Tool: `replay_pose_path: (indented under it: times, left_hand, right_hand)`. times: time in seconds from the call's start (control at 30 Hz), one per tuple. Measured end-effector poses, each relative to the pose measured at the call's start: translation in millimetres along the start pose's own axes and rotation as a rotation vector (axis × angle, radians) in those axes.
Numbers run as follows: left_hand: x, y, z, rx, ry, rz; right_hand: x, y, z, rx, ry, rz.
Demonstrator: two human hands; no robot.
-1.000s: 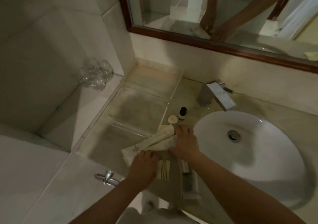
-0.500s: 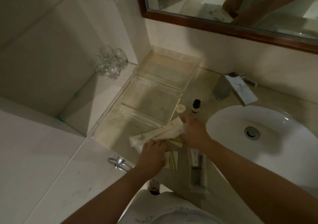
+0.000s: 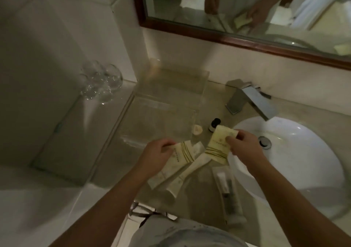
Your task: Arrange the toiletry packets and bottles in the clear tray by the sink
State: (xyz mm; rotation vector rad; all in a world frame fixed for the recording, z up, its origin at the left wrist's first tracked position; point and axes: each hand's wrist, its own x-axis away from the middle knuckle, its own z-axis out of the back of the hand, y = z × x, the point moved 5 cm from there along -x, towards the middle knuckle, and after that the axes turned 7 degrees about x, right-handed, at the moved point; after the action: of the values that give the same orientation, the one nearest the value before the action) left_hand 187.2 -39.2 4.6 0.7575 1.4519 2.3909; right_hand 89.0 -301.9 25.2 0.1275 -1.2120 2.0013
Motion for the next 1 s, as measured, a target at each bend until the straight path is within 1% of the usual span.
replay_pose_path:
  times: [0.1, 0.2, 0.33, 0.5, 0.6, 0.67, 0.7, 0.73, 0.77, 0.8, 0.83, 0.87, 0.9, 1.0]
  left_hand:
    - [-30.0, -5.3, 33.6, 0.073, -0.002, 0.045]
    - [-54.6, -10.4, 65.4, 0.041, -0.013, 0.046]
    - [-78.9, -22.1, 94.8, -0.005, -0.05, 0.055]
    - [-93.5, -28.7, 104.4, -0.179, -0.08, 0.052]
    - [-96.8, -34.2, 102.2, -0.295, -0.12, 0.062]
    - [-98.3, -33.4, 100.9, -0.422, -0.126, 0.017]
    - [-98.9, -31.8, 100.1, -0.502, -0.117, -0.031]
    - [-99.1, -30.3, 98.8, -0.575, -0.102, -0.082]
    - [-98.4, -29.5, 97.2, -0.626, -0.082, -0.121]
    - [-97.1, -29.3, 95.6, -0.652, -0.06, -0.141]
    - [-95.3, -29.9, 94.2, -0.66, -0.039, -0.152]
    - [-93.1, -31.7, 92.8, -0.658, -0.023, -0.16]
    - [-90.9, -34.0, 90.9, -0.654, -0.022, -0.163]
    - [-86.5, -38.7, 87.4, -0.663, -0.045, -0.149]
  right_hand:
    - [9.2, -29.8, -28.2, -0.161, -0.082, -0.021]
    - [9.6, -48.8, -60.4, -0.223, -0.116, -0.063]
    - [6.2, -56.8, -100.2, -0.279, -0.158, -0.151]
    - [1.1, -61.0, -120.9, -0.324, -0.23, -0.239]
    - [0.9, -62.3, -128.5, -0.271, -0.269, -0.265]
    - [0.1, -60.3, -132.7, -0.256, -0.271, -0.285]
    - [1.2, -58.7, -135.3, -0.224, -0.279, -0.302]
    - [2.7, -56.4, -137.2, -0.119, -0.29, -0.298]
    - [3.7, -54.2, -137.4, 0.096, -0.305, -0.255]
    - [3.6, -53.1, -136.8, 0.361, -0.303, -0.182]
    - [3.5, -53.0, -135.5, 0.599, -0.263, -0.099]
    - [3.2, -54.2, -134.8, 0.745, -0.199, -0.031]
    - [2.6, -55.5, -134.8, 0.786, -0.162, 0.004]
    - [2.5, -60.2, -142.7, 0.64, -0.217, 0.017]
